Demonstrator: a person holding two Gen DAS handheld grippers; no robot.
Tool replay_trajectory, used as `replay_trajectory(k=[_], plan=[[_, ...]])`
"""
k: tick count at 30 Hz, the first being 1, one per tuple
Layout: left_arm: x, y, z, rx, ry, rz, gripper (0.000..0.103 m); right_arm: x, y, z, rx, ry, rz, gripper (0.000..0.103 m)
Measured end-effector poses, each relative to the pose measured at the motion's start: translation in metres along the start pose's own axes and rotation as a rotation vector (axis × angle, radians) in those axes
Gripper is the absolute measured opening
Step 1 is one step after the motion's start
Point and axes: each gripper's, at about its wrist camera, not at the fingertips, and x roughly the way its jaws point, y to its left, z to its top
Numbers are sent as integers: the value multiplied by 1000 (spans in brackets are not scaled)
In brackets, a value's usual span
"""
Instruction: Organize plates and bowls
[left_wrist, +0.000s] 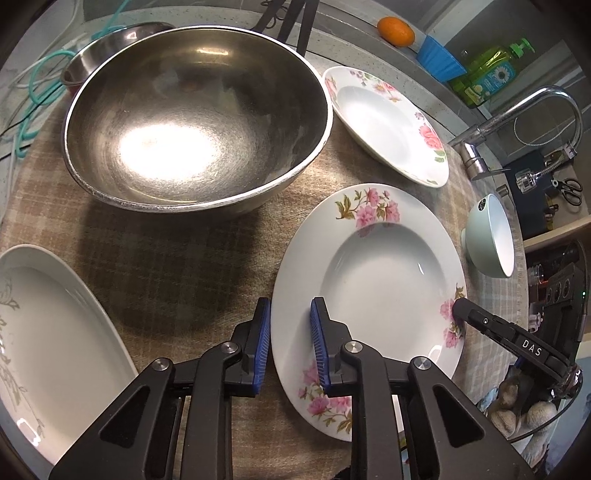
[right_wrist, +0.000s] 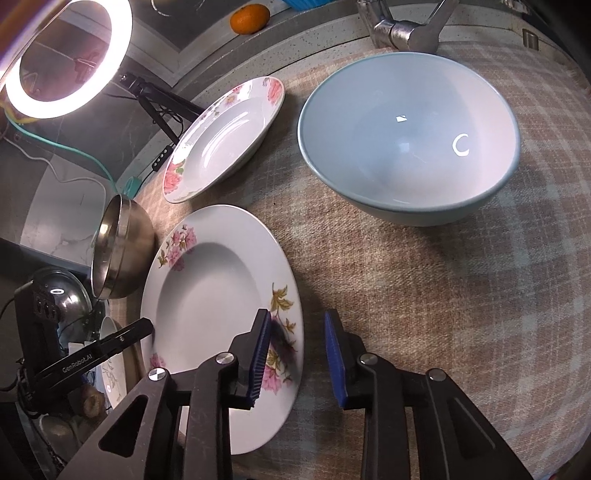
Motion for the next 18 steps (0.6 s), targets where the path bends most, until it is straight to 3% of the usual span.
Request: replay_trajectory(k=[3, 18], plan=[[-1, -1, 0, 15, -1, 5, 20, 3, 7, 0, -14, 9, -1, 18], [-1, -6, -7, 41, 0, 10, 20, 0, 13, -6, -58, -1, -44, 19]])
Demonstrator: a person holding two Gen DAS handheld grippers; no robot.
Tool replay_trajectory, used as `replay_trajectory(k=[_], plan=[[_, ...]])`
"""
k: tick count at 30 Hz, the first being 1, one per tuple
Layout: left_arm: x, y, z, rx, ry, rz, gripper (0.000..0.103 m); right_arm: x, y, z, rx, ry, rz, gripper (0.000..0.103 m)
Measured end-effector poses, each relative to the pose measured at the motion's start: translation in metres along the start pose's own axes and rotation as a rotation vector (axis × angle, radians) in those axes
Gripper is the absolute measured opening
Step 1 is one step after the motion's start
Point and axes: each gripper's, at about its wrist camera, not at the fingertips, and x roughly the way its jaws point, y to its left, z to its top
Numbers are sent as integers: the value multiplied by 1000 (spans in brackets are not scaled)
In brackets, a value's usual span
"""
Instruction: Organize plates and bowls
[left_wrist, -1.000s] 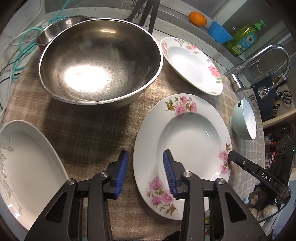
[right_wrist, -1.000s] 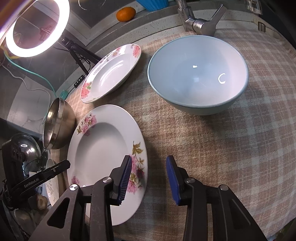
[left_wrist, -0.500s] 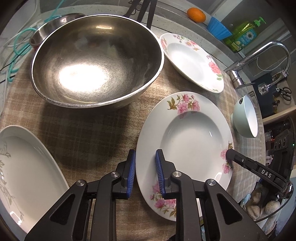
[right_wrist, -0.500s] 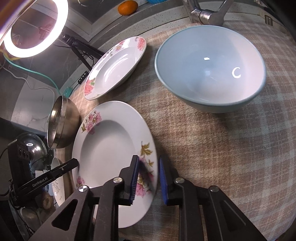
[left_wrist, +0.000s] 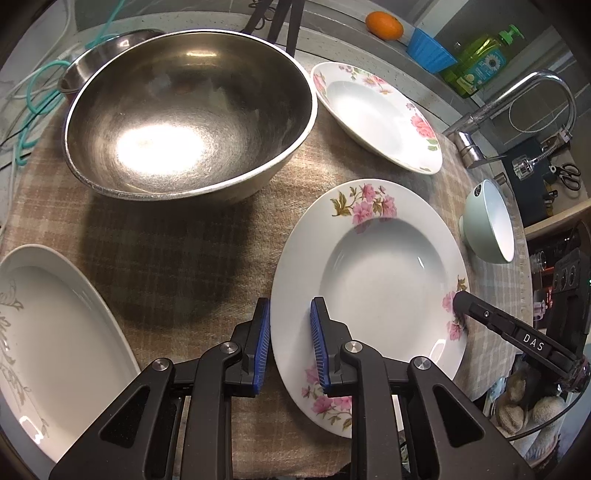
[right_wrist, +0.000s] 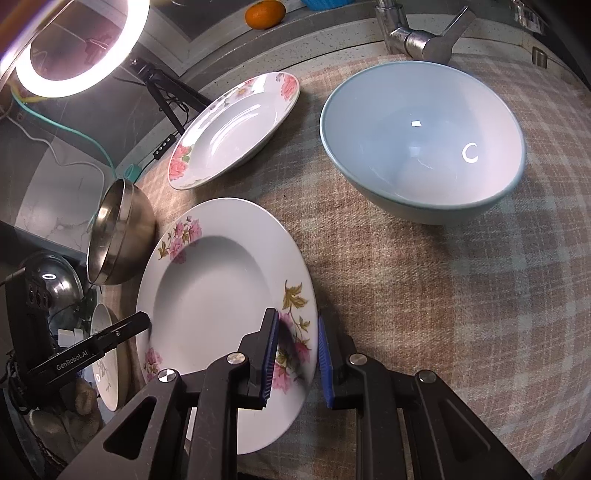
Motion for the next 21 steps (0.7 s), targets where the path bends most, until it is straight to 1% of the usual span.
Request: replay_trajectory(k=[21], plan=[[-5, -3, -18, 27, 12, 8, 20, -10, -5, -23, -5, 6, -6, 19]])
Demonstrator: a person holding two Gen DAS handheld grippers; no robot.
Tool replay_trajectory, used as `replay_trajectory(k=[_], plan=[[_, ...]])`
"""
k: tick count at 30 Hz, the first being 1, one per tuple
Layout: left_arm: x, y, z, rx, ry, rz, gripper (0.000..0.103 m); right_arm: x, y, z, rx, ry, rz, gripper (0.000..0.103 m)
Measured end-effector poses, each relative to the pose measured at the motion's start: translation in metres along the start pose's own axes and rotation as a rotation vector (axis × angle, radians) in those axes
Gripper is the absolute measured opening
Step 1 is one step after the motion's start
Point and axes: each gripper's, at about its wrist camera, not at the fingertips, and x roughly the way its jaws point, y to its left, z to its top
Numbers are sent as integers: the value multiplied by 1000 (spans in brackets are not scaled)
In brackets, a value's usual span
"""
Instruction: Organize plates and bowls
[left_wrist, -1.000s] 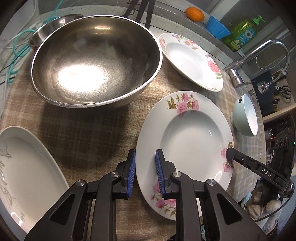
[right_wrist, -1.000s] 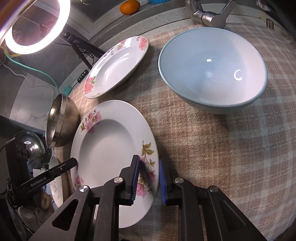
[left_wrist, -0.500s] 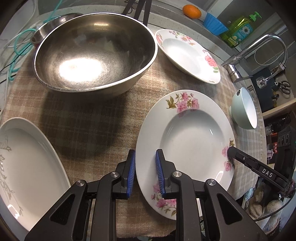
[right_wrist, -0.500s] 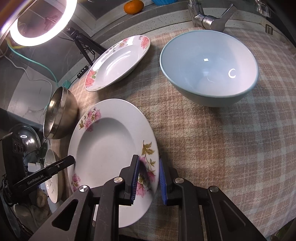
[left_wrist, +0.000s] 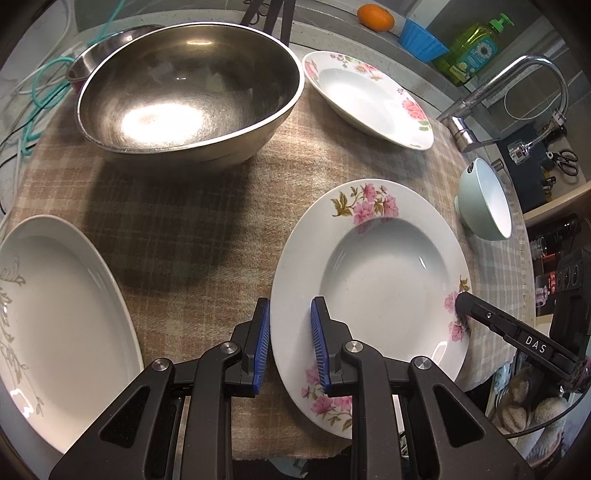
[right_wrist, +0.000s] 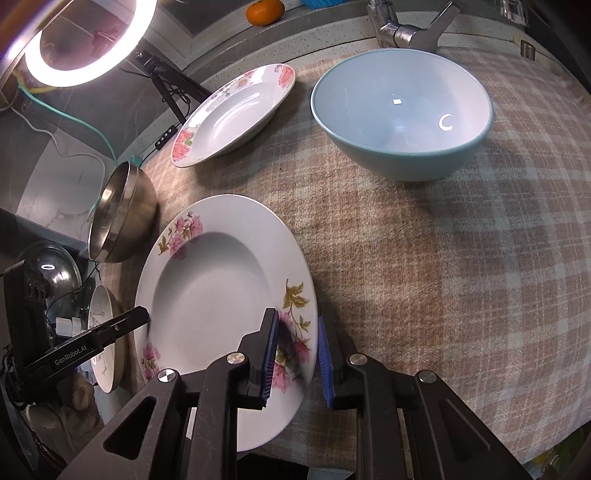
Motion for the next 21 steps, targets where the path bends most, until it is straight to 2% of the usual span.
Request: replay_trajectory(k=[21], plan=[[1, -3, -1, 25, 1, 19, 21, -2, 0, -9, -2, 8, -5, 19]])
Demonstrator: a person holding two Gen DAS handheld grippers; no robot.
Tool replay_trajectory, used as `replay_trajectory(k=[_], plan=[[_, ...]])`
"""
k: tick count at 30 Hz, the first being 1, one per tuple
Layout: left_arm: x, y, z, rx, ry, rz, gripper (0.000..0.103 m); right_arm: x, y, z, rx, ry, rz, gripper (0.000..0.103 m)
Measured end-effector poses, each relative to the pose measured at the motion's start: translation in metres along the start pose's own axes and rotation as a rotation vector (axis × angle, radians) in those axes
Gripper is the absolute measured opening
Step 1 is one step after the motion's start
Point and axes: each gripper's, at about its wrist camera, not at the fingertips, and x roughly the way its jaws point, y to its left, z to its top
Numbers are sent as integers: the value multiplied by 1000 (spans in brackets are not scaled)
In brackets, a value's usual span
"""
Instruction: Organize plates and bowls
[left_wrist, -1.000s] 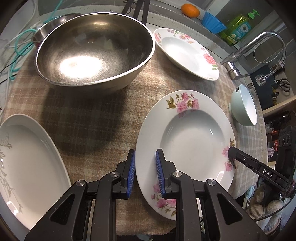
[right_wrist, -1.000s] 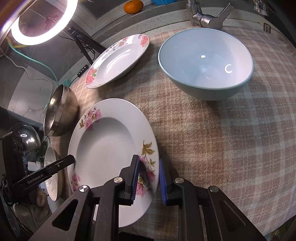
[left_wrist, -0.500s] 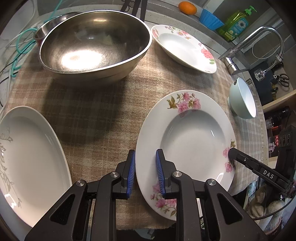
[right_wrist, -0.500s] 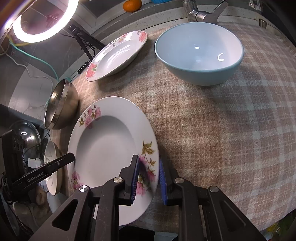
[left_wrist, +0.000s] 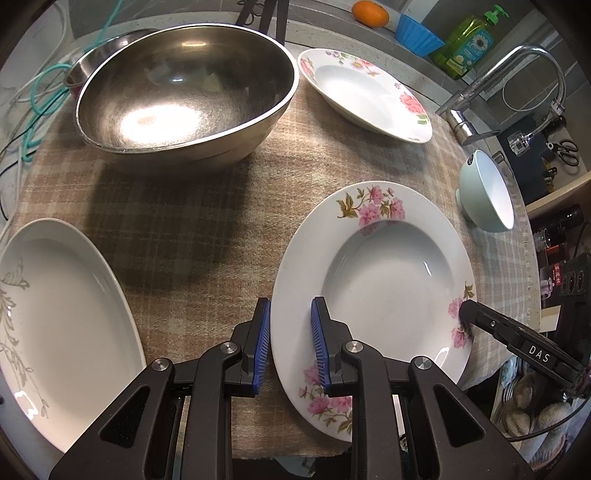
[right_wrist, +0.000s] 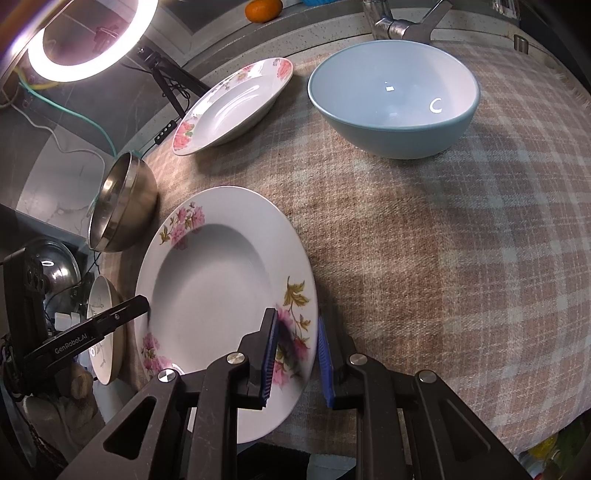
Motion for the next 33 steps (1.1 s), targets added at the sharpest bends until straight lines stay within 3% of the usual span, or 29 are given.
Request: replay_trajectory(k=[7, 10, 14, 16, 22, 33], plan=[[-6, -2, -2, 12, -28, 23, 20, -7, 4, 0, -32, -26, -59, 20], [-13, 2, -2, 9, -52, 34, 20, -14, 6, 2, -36, -54, -82, 30], [-25, 9, -3, -2, -81, 41, 20, -26, 11, 4, -52, -95, -102, 33], [-31, 12, -5, -7, -95, 49, 21, -31, 18, 6, -69, -110, -100, 41], [-48, 29, -10, -48, -135, 74, 24, -35, 51, 12, -179, -147, -100, 45], [-85, 71, -25, -134, -233, 188, 41, -9, 132, 17, -363, -105, -18, 55]])
